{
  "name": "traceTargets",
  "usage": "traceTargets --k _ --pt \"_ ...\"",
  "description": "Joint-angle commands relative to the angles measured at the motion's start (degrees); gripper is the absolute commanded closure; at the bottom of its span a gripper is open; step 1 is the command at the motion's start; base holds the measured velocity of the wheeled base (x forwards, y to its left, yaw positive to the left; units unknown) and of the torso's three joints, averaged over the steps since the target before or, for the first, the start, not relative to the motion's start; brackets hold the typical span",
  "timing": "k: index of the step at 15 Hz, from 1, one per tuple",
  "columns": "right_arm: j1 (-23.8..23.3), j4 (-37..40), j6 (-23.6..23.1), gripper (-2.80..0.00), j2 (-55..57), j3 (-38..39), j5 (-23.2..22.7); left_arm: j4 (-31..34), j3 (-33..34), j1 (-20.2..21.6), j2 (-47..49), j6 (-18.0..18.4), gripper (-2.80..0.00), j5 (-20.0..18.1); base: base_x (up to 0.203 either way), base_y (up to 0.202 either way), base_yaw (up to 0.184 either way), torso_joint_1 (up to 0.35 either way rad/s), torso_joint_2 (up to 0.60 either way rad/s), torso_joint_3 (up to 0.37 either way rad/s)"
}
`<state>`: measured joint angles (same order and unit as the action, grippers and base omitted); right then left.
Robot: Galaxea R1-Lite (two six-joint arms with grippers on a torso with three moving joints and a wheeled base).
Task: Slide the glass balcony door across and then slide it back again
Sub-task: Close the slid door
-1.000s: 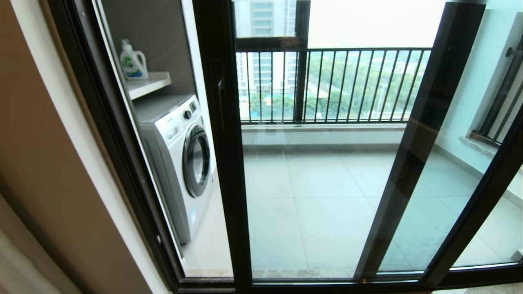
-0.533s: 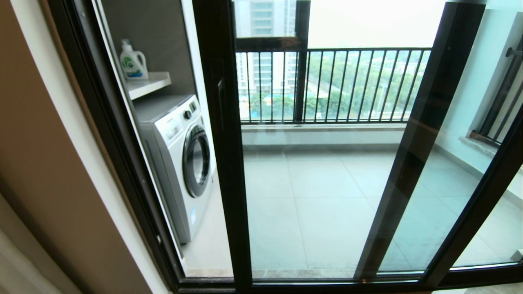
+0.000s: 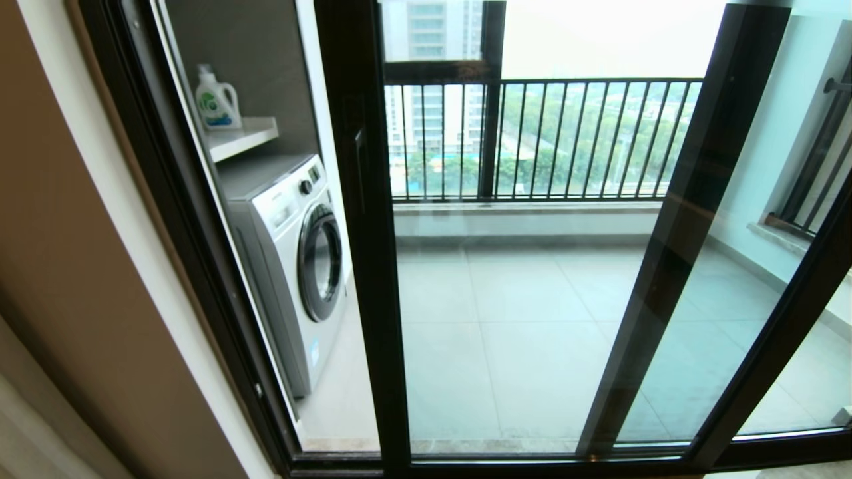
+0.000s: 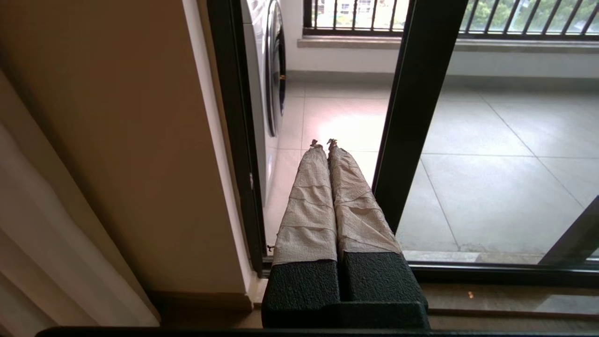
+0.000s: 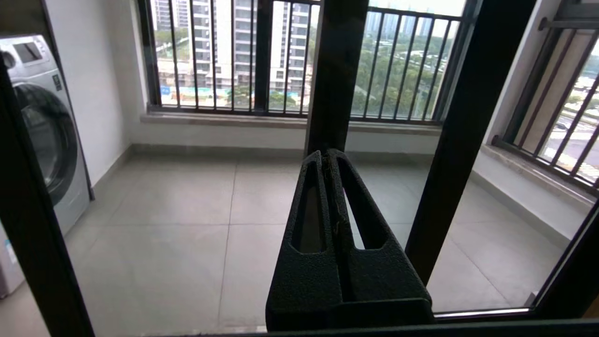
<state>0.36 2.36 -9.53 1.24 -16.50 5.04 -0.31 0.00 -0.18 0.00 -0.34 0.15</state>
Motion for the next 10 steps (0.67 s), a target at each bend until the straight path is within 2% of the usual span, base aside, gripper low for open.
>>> traceTargets --k 1,4,5,9,10 --pt "-0.1 -0.9 0.0 0.0 -1.3 6.7 -1.8 0.0 0.0 0.0 0.1 0.0 0.0 0.0 0.0 0.0 0.0 0.0 0.0 0.0" --pt "-0.1 -8.8 -0.7 0.0 -1.2 16.6 -2.1 0.0 0.0 0.0 0.1 0.0 0.0 0.0 0.0 0.0 0.0 0.0 0.0 0.0" --pt "-0.1 -9.7 -0.6 0.0 -1.2 17.6 -2.3 0.0 0.0 0.0 0.1 0.0 0.0 0.0 0.0 0.0 0.0 0.0 0.0 0.0" --pt "-0.1 -5.5 -0.4 0.0 -1.2 17.2 -8.2 0.0 0.0 0.0 0.1 0.0 0.0 0.0 0.0 0.0 0.0 0.0 0.0 0.0" --pt "-0.1 -3.6 -0.2 0.0 -1.2 17.0 -8.3 0.0 0.0 0.0 0.1 0.0 0.0 0.0 0.0 0.0 0.0 0.0 0.0 0.0"
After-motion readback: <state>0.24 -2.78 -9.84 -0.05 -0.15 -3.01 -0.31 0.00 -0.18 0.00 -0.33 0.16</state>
